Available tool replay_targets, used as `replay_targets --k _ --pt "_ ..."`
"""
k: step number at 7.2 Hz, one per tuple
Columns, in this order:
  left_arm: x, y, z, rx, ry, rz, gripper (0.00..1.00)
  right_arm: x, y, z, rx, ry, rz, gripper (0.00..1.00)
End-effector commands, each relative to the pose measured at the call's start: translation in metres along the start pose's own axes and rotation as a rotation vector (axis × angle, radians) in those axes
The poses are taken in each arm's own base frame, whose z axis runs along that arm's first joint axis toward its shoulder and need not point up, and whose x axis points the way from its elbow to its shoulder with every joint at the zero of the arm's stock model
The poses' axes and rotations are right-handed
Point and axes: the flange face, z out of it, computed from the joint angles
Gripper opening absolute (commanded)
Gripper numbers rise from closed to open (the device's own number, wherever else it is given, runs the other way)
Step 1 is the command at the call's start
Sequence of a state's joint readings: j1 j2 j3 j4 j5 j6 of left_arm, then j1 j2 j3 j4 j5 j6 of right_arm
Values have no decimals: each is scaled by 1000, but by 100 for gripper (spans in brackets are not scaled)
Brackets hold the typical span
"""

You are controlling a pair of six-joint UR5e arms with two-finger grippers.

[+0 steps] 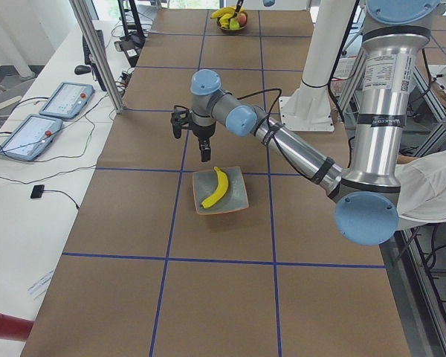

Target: Transfer all bananas from basket to plate

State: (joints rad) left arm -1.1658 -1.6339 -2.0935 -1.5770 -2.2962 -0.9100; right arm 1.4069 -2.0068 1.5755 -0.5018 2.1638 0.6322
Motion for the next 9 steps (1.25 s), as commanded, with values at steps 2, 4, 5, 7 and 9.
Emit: replay_targets --k 2,4,5,7,9 --pt "1 0 1 -6 4 -2 100 -56 -31 -40 -11 -148 -19 0" --pt "18 -9 1 -2 16 -34 100 -145 -91 -48 -89 -273 -73 0" --pt "32 -15 0 -15 41 -74 100 -203 -121 -37 -129 -342 -113 0" --pt "94 -39 -12 -47 127 -182 100 -378 -148 -8 -180 -456 -106 0" --pt "167 -28 0 -115 168 -228 100 -530 -139 2 -189 -498 -81 0"
